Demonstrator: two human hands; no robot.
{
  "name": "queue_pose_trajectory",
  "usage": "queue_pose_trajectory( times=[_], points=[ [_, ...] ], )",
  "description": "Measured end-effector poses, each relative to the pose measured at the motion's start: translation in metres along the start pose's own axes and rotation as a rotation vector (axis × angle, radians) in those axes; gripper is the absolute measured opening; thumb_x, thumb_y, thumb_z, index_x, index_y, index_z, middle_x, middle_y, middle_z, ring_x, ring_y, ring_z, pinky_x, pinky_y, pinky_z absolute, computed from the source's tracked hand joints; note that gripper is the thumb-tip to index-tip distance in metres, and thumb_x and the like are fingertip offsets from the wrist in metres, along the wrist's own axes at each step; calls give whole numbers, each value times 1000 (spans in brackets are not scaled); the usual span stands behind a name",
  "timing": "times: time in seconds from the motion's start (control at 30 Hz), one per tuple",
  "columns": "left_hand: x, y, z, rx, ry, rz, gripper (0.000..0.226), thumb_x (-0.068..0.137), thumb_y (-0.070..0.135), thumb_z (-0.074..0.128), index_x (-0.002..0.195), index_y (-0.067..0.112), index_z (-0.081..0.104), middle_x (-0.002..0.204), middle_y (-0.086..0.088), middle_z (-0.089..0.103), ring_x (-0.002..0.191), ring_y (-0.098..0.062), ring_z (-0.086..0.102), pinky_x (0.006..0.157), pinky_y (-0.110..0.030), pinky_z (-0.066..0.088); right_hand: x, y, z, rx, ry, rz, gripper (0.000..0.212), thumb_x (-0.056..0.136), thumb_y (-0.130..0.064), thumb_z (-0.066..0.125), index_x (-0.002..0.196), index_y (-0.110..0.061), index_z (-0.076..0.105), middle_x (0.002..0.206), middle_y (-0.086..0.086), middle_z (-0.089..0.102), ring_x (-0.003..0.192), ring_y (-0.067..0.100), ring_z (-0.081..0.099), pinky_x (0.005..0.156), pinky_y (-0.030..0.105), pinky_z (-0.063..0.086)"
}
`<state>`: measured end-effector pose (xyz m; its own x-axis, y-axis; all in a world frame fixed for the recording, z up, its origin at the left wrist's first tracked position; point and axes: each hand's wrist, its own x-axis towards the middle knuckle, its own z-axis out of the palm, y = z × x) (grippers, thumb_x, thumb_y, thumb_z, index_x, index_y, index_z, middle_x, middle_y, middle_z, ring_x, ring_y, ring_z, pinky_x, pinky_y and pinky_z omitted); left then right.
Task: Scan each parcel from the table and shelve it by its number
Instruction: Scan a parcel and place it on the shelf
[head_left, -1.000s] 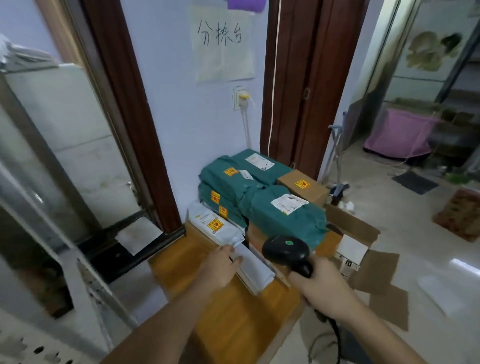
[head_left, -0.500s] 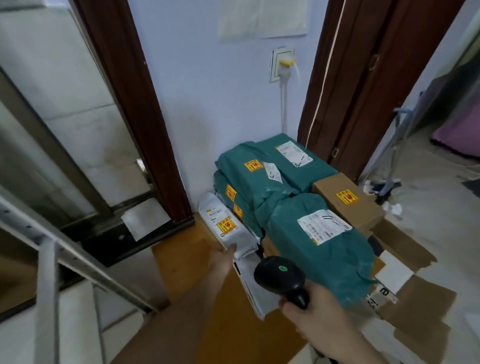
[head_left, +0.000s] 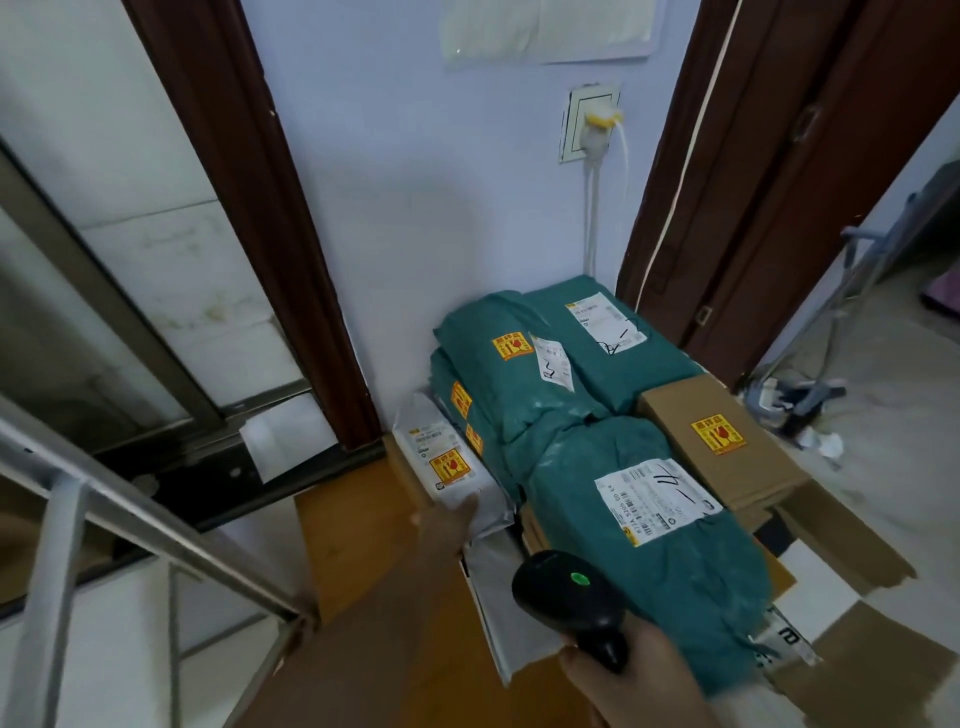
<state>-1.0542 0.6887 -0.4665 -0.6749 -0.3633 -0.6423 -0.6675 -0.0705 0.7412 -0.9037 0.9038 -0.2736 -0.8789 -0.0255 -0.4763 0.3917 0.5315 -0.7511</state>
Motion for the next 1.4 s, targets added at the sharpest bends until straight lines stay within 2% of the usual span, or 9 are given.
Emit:
queue_pose_trajectory(
  times=[0.07,0.17,0.23,0.33,0.63,0.73,0.83,1.13,1.4],
  points=[
    [-3,-4,-3,-74,-32,-8,111,53,71,94,136,8,55,123,-12,69,100,-29,74,74,-41,65,1,-1,0,14,-7,-8,12,75,-21,74,86,-26,72,47,-3,63,45,4,59,55,19,45],
    [-31,-10,-20,-151,-136,21,50,79,44,91,112,12,72,104,-14,79,91,-34,76,75,-41,65,0,-7,0,68,-25,-4,8,80,-18,72,86,-22,69,48,3,61,40,11,56,46,23,45],
    [-44,-21,-35,-187,-194,20,76,58,52,100,118,16,71,110,-12,79,106,-39,75,96,-55,60,-2,-13,3,93,-30,-13,6,82,-16,70,85,-18,66,49,5,61,39,13,56,44,24,46],
    [-54,-44,-53,-206,-217,51,94,53,54,100,133,22,63,123,-5,76,111,-30,75,98,-56,59,-5,-19,11,75,-2,-74,7,81,-18,70,79,-16,64,55,9,63,48,16,60,56,35,54],
    [-142,-50,-71,-219,-116,233,52,93,6,76,134,29,55,123,2,72,107,-14,72,76,-27,63,-26,-52,41,-42,-23,-327,17,82,-21,67,85,-29,53,65,2,61,54,10,60,58,34,57],
    [-148,-55,-73,-176,-52,262,56,88,16,79,137,32,57,125,2,74,114,-19,71,95,-46,62,-34,-63,48,-42,-40,-396,22,85,-18,68,99,-25,53,79,-3,60,55,1,63,50,15,49],
    [-143,-64,-76,-142,-36,268,53,87,21,80,136,28,60,123,1,75,113,-20,72,96,-50,61,-39,-67,51,-65,-27,-418,23,86,-16,69,102,-24,54,83,-2,61,58,-5,64,49,10,46],
    [-148,-68,-79,-176,-63,231,53,86,22,80,133,31,58,125,2,74,116,-22,71,97,-54,60,-50,-72,55,-64,-87,-349,12,90,-16,62,90,-24,53,64,-4,58,44,-7,57,41,9,38],
    [-156,-69,-85,-180,-74,219,52,91,7,79,132,29,56,124,3,74,113,-16,71,96,-45,62,-51,-72,64,-45,-71,-305,10,87,-19,63,91,-25,56,65,-1,64,48,5,61,51,29,53]
  ],
)
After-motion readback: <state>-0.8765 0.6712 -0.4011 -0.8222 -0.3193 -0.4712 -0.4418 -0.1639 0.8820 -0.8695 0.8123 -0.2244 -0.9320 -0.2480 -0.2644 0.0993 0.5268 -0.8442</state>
